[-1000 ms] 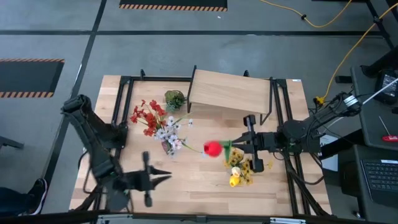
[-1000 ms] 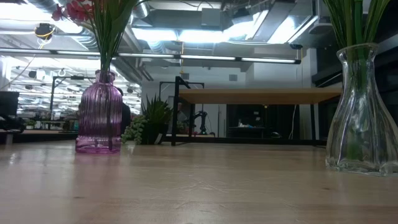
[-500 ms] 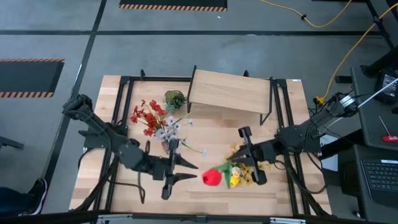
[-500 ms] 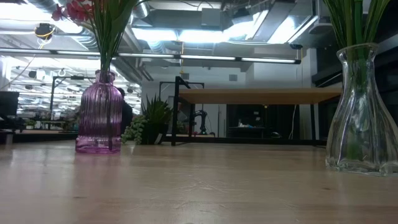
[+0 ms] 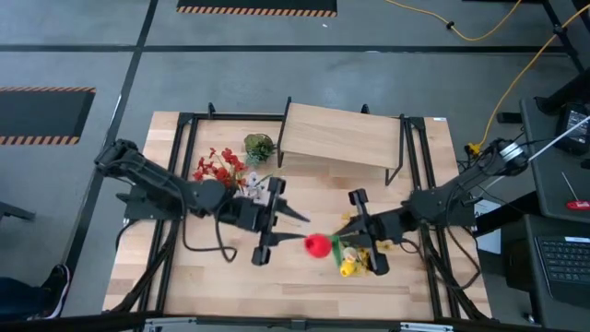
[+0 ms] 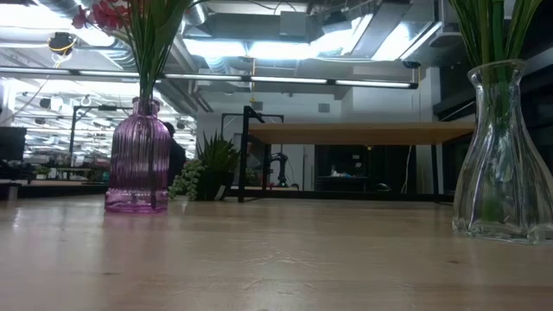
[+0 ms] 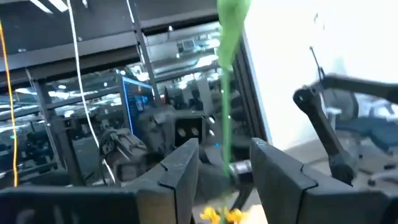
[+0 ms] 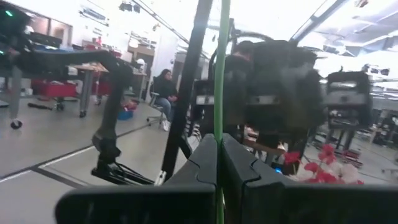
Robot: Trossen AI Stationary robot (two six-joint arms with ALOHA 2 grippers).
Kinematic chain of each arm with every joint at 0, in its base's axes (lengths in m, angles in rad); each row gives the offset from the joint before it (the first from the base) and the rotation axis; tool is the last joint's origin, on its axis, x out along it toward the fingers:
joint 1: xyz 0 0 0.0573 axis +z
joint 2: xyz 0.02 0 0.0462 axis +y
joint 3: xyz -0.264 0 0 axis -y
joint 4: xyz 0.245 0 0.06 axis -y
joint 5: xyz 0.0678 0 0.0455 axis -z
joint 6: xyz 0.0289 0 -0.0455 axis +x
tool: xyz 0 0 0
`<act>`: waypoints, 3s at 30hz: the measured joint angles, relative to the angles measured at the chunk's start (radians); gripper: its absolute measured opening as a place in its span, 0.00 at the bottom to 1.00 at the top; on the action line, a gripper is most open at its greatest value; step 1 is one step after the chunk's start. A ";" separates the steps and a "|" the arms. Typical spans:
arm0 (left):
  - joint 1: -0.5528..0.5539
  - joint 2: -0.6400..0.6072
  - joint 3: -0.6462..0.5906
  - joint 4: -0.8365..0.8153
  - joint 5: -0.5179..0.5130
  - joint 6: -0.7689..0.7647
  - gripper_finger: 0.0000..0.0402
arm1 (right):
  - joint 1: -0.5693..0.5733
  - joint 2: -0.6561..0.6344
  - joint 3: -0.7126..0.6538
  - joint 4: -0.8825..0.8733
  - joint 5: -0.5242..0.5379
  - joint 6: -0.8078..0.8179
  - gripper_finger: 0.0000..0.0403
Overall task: Pick and place flowers into a vace then onto a shelf
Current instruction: Put the red flower into the violet vase
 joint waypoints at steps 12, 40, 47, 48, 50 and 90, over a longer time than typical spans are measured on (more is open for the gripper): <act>0.061 0.018 0.000 0.033 0.029 -0.069 0.37 | -0.108 0.067 0.000 0.038 0.001 0.054 0.00; 0.125 0.018 0.000 0.010 0.071 -0.065 0.34 | -0.203 0.072 0.000 0.073 -0.062 -0.004 0.00; 0.126 0.017 0.000 -0.063 0.071 -0.119 0.30 | -0.212 0.072 0.000 0.072 -0.062 -0.005 0.00; 0.126 0.017 0.000 -0.065 0.071 -0.119 0.29 | -0.212 0.072 0.000 0.072 -0.062 -0.005 0.00; 0.126 0.017 0.000 -0.065 0.071 -0.119 0.27 | -0.212 0.072 0.000 0.072 -0.062 -0.005 0.00; 0.118 0.008 0.001 -0.139 -0.030 -0.048 0.01 | -0.202 0.070 0.000 0.034 -0.059 0.023 0.06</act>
